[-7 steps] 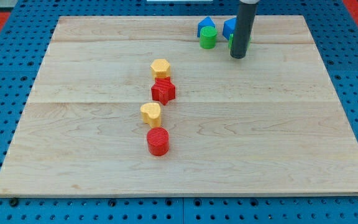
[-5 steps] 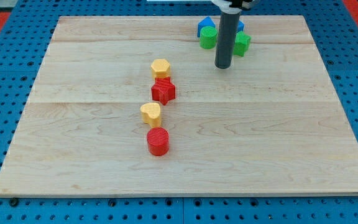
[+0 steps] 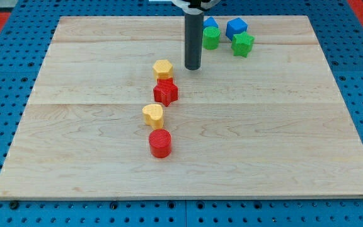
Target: Move red star towards top left of the board
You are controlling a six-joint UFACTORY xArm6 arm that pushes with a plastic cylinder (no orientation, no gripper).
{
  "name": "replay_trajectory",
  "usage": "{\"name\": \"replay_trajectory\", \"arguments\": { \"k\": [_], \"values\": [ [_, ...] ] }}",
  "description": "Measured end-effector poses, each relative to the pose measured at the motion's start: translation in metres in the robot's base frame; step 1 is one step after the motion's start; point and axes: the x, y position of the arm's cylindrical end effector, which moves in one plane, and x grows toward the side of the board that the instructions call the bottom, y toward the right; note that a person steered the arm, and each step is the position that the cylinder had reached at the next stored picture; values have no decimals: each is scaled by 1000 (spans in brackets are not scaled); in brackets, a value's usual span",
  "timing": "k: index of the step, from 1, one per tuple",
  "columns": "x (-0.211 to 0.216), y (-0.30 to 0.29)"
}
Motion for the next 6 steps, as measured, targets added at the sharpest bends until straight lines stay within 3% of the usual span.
{"name": "replay_trajectory", "arguments": {
  "k": [2, 3, 4, 6],
  "values": [
    [0, 0],
    [21, 17],
    [68, 21],
    [66, -93]
  ]
}}
